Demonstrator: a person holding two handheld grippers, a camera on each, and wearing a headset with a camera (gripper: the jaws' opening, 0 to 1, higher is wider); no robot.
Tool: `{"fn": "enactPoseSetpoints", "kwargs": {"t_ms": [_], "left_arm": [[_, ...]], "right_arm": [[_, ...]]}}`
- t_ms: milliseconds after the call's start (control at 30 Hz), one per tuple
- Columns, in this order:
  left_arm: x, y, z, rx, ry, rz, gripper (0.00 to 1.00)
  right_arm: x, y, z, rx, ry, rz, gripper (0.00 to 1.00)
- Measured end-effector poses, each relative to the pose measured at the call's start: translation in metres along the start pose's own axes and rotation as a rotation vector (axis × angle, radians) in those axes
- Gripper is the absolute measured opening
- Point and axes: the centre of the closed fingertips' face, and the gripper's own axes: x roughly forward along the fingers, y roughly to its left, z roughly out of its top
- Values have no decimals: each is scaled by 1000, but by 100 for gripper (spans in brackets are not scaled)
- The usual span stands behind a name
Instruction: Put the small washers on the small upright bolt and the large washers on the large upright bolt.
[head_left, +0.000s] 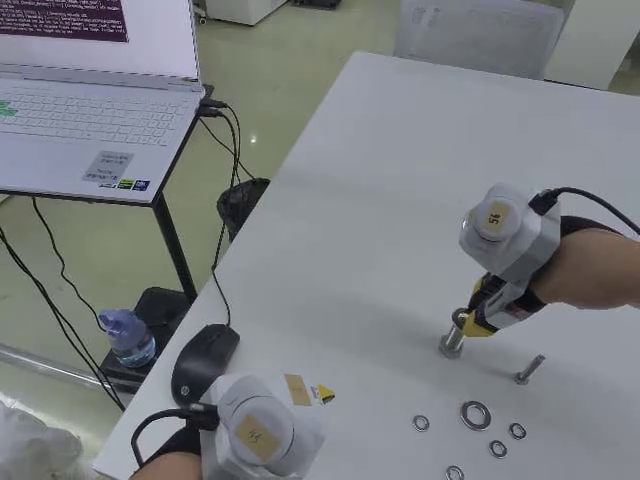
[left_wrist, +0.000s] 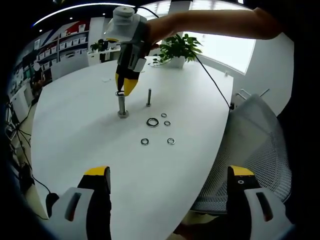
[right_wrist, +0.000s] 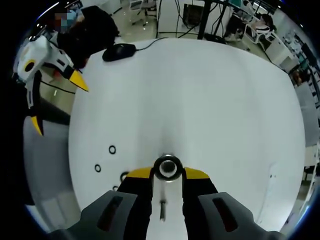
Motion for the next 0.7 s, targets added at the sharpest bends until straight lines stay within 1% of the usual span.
{"fn": "enactPoseSetpoints", "kwargs": {"t_ms": [333, 467, 533, 700], "left_arm": [[-2, 1, -5, -1, 12, -8, 95], [-2, 3, -4, -7, 8, -6, 94], [-3, 6, -3, -6, 6, 3, 95], [-3, 7, -4, -6, 5, 4, 94]], "right_arm": [[13, 0, -2, -12, 27, 4, 22], [20, -2, -3, -16, 41, 8, 22], [23, -4, -4, -14, 43, 6, 22], [29, -2, -6, -24, 59, 9, 22]]}}
